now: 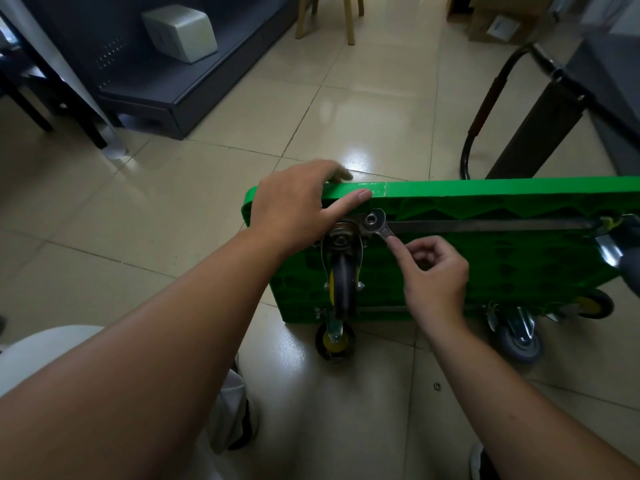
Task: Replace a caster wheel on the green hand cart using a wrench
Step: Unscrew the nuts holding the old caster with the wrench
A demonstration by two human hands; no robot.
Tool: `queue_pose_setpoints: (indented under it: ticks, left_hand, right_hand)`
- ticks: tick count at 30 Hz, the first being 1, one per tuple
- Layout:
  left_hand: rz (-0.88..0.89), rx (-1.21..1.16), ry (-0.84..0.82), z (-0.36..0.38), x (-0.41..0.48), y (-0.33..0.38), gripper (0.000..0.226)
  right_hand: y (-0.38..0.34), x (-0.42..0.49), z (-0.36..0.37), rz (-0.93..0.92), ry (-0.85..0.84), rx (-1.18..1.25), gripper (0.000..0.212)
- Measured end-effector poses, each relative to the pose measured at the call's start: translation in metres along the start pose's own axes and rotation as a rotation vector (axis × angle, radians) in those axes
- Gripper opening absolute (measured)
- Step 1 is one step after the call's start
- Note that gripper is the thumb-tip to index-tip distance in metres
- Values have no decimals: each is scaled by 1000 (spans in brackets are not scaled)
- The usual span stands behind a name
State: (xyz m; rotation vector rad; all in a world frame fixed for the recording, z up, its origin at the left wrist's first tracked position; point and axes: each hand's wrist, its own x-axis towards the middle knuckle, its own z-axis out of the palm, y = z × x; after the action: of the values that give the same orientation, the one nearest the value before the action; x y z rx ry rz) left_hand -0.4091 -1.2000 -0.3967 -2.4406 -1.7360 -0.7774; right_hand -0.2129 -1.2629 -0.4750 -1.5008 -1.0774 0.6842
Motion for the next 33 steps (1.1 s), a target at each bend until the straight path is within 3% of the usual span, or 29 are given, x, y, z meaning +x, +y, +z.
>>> queue_pose_setpoints:
  ticks: [3,5,10,15,33]
  left_hand:
    - [175,-107,252,0,-10,5,37]
    - [256,-92,326,5,-21,17,26]
    - [72,-63,229,17,-44,23,21]
    - [81,-9,265,19,-42,17,23]
    - [-322,-225,102,33,-38,45,26]
  right_hand:
    - [-2,-1,0,23,-7,-5,29]
    - [-2,0,1,35,-11,-8,28]
    - [-1,0,2,42,-1,-26,29]
    - [-1,1,2,54,3,-28,30]
    - [3,1,0,11,-10,-39,29]
